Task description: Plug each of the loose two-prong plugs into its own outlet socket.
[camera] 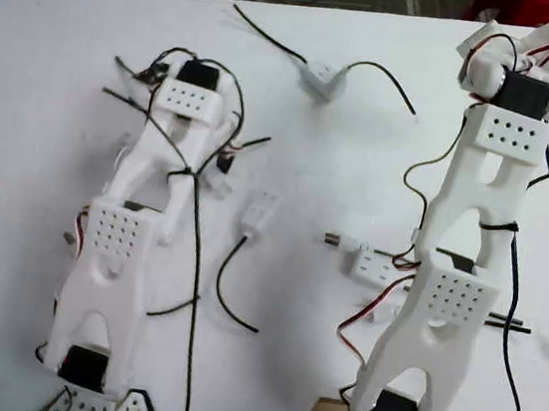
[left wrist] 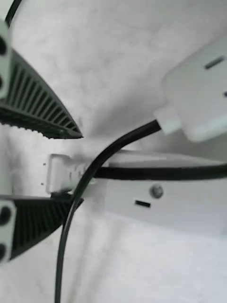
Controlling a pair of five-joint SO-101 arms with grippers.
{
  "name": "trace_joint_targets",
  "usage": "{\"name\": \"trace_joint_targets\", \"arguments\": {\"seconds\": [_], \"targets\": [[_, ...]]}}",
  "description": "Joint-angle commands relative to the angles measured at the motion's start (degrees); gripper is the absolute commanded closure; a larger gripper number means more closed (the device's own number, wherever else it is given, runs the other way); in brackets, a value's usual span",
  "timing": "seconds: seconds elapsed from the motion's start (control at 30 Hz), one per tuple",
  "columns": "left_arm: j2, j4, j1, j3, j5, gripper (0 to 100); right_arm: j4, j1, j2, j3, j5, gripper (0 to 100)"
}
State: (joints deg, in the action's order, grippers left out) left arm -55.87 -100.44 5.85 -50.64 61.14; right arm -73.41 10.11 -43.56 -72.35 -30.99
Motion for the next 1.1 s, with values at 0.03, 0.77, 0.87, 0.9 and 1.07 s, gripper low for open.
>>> {"name": "trace_joint_targets", "arguments": {"seconds": [0.03, 0.77, 0.87, 0.9, 1.07], "targets": [[0.7, 0.1, 0.2, -1.8, -6.1, 87, 0.0, -0.5, 0.7, -2.1, 0.0, 60.8], [8.8, -1.8, 3.2, -4.7, -27.8, 95, 0.0, -0.4, 1.2, -2.4, 0.0, 60.8], [14.5, -1.8, 5.7, -2.7, -30.1, 95, 0.0, -0.4, 1.3, -2.4, 0.0, 60.8], [16.2, -1.8, 6.5, -1.7, -31.6, 96, 0.0, -0.4, 1.3, -2.4, 0.0, 60.8], [25.5, -1.5, 8.6, 5.4, -33.1, 98, 0.0, -0.5, 1.3, -2.4, 0.0, 60.8]]}}
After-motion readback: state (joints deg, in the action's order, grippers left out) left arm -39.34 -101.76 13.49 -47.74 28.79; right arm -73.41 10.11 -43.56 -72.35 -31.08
